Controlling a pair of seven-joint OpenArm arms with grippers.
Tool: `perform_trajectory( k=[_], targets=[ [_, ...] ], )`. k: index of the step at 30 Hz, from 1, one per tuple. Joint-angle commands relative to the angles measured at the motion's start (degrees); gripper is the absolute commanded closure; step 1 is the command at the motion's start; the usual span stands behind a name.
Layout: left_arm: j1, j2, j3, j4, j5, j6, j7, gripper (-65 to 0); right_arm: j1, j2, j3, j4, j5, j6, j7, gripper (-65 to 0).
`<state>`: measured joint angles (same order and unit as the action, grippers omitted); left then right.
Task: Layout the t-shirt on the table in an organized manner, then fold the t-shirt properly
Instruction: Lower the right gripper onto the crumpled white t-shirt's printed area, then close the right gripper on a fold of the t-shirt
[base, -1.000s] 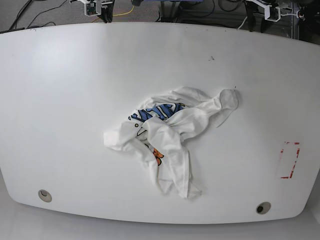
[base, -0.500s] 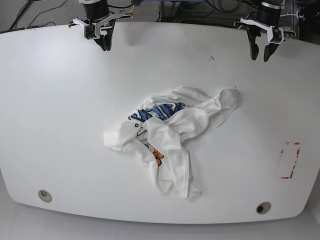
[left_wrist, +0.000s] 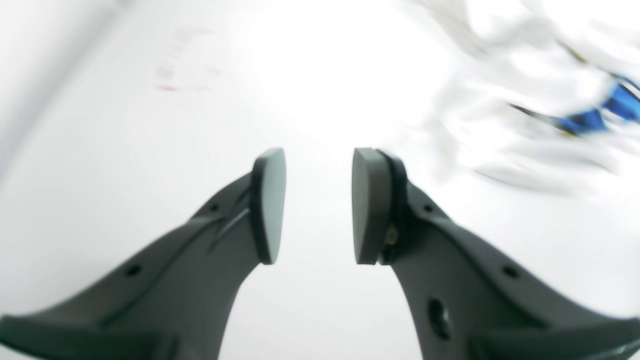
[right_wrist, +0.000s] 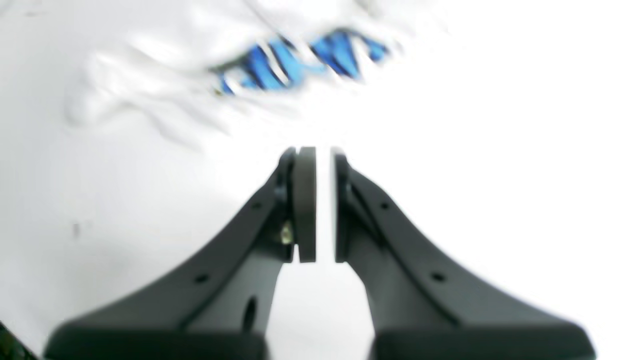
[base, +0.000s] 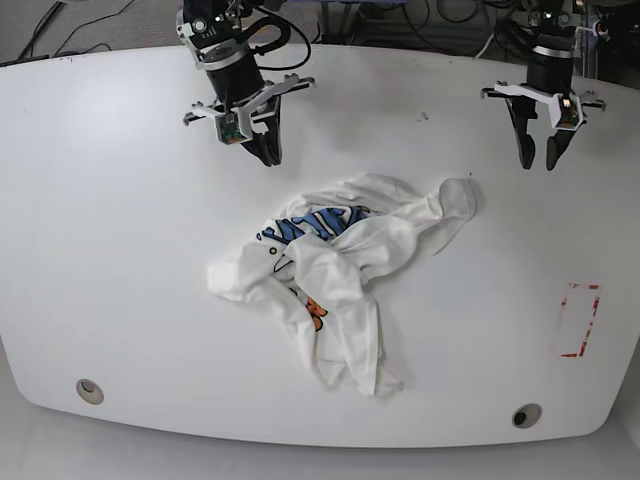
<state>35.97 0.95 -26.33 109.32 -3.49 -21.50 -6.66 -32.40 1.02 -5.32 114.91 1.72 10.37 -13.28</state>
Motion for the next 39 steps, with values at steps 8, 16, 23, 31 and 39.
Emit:
perform_trajectory(
  k=[8,16,23,31,39],
  targets=[
    [-2.5,-0.2,0.1,1.6,-0.7,-0.2,-1.6,-21.5,11.7,0.1,-1.2,1.0,0.3,-0.8,-7.4,-25.5],
    [-3.7,-0.2,0.1,1.6,-0.7,-0.2,-1.6,-38.3,22.0,0.4,-1.4,-4.7,0.8,-1.4,-11.8,-27.4],
    [-3.7,-0.1,0.1,1.6,-0.7,-0.2,-1.6,-38.5,28.4,0.4,-6.2,-12.3,0.3,-1.4,-12.0,-27.6],
    [-3.7,-0.1,-1.5,1.6,-0.8,-0.2,-1.6,-38.5,32.1,1.0,-13.0,-15.4,0.1,-1.5,-14.9,-30.1],
    [-3.3,-0.1,-2.2,1.6,-0.8,-0.2,-1.6,-38.5,34.6,1.8,-13.6,-18.9,0.1,-1.7,-15.8,-41.7]
  ],
)
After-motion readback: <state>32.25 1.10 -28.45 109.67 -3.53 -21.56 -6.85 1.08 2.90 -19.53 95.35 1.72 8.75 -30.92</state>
